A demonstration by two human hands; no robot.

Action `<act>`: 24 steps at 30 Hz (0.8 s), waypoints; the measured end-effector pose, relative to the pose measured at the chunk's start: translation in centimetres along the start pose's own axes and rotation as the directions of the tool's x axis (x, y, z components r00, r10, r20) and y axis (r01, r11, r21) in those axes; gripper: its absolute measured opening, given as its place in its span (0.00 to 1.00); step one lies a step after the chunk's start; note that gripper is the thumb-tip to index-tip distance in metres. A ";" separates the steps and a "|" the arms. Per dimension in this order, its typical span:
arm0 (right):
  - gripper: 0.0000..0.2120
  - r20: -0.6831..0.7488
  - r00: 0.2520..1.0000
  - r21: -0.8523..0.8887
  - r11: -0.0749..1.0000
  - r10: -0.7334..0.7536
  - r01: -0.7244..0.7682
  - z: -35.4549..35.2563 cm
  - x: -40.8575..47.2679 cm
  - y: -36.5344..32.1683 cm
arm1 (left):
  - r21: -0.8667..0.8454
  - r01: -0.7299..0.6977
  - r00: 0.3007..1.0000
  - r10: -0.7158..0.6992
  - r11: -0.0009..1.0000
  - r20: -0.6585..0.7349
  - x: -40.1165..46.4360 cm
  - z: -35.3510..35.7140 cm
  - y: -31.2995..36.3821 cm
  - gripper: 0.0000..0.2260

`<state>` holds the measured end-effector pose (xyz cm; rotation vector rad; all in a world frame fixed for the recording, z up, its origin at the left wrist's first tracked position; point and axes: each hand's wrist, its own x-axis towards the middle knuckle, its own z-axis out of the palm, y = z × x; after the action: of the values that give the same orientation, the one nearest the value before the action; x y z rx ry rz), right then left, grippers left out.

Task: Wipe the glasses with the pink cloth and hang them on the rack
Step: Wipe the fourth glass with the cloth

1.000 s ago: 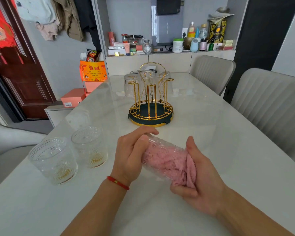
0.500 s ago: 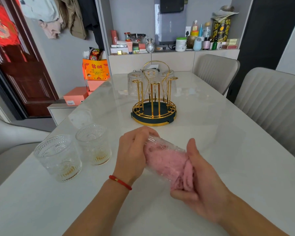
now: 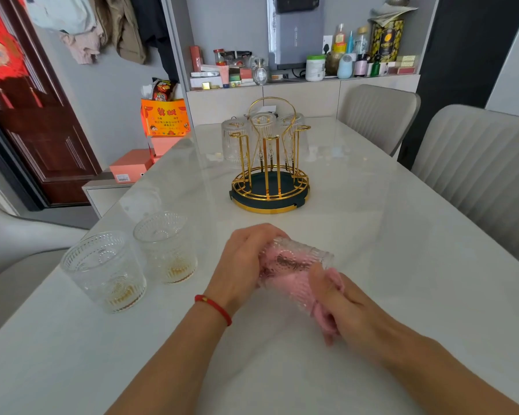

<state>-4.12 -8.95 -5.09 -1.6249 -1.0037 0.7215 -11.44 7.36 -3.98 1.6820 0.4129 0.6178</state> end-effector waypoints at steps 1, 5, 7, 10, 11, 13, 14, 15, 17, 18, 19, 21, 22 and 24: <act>0.37 -0.016 0.999 0.031 0.999 0.035 -0.034 0.3 -0.1 -0.2 | -0.011 -0.111 0.993 0.111 0.994 -0.037 -0.1 -0.2 -0.2 0.16; 0.39 0.201 0.970 0.626 0.744 0.136 -0.234 1.0 -0.3 -1.3 | 0.079 -0.414 0.905 0.420 0.907 -0.074 0.2 -1.3 -0.8 0.17; 0.38 0.354 0.935 0.832 0.445 0.035 -0.332 0.7 -0.1 -2.1 | 0.165 -0.517 0.848 0.529 0.840 -0.034 0.2 -1.5 -0.4 0.18; 0.42 0.298 0.951 0.824 0.481 0.082 -0.299 -0.4 0.4 -1.9 | 0.180 -0.514 0.852 0.523 0.838 -0.001 0.2 -0.9 0.0 0.19; 0.45 0.213 0.969 0.744 0.624 0.121 -0.241 -0.7 0.6 -2.0 | 0.111 -0.406 0.912 0.409 0.907 -0.006 0.1 -0.7 0.3 0.19; 0.46 -0.017 0.986 0.396 0.906 0.166 -0.145 -1.0 0.7 -1.7 | -0.017 -0.054 0.995 0.055 0.998 0.086 -0.2 -0.5 0.5 0.25; 0.44 -0.095 0.987 0.165 0.979 0.132 -0.116 -1.1 0.6 -1.6 | 0.011 0.074 0.986 -0.075 0.997 0.152 -0.2 -0.9 0.2 0.31; 0.41 -0.119 0.993 -0.082 0.996 0.028 -0.038 -1.0 0.5 -1.8 | 0.076 0.143 0.967 -0.156 0.987 0.203 -0.1 -1.3 0.0 0.37; 0.31 -0.036 0.993 -0.321 0.942 -0.112 0.095 -0.4 -0.2 -1.6 | 0.153 0.193 0.951 -0.223 0.969 0.213 0.1 -1.6 0.0 0.41; 0.31 0.000 0.994 -0.342 0.934 -0.114 0.107 -0.3 -0.5 -0.7 | 0.140 0.224 0.955 -0.246 0.965 0.164 0.1 -1.5 0.1 0.37; 0.34 0.010 0.994 -0.318 0.942 -0.110 0.108 -0.1 -0.7 -0.3 | 0.094 0.239 0.963 -0.248 0.966 0.102 0.1 -1.2 0.3 0.31; 0.41 -0.004 0.998 -0.182 0.981 -0.068 0.067 0.4 -0.3 -0.3 | 0.028 0.169 0.985 -0.170 0.985 0.014 -0.1 -0.6 0.6 0.22; 0.43 -0.002 1.000 -0.079 0.996 -0.030 0.030 0.4 -0.2 -0.6 | 0.022 0.097 0.995 -0.096 0.995 -0.013 -0.1 -0.4 0.5 0.21; 0.42 -0.044 0.995 0.195 0.977 0.095 -0.085 0.3 0.0 -1.1 | -0.009 -0.074 0.996 0.073 0.997 -0.046 -0.1 -0.3 0.0 0.21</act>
<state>-4.65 -8.73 -4.13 -1.5190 -0.8008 0.8075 -11.73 7.51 -3.93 1.6814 0.3809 0.7126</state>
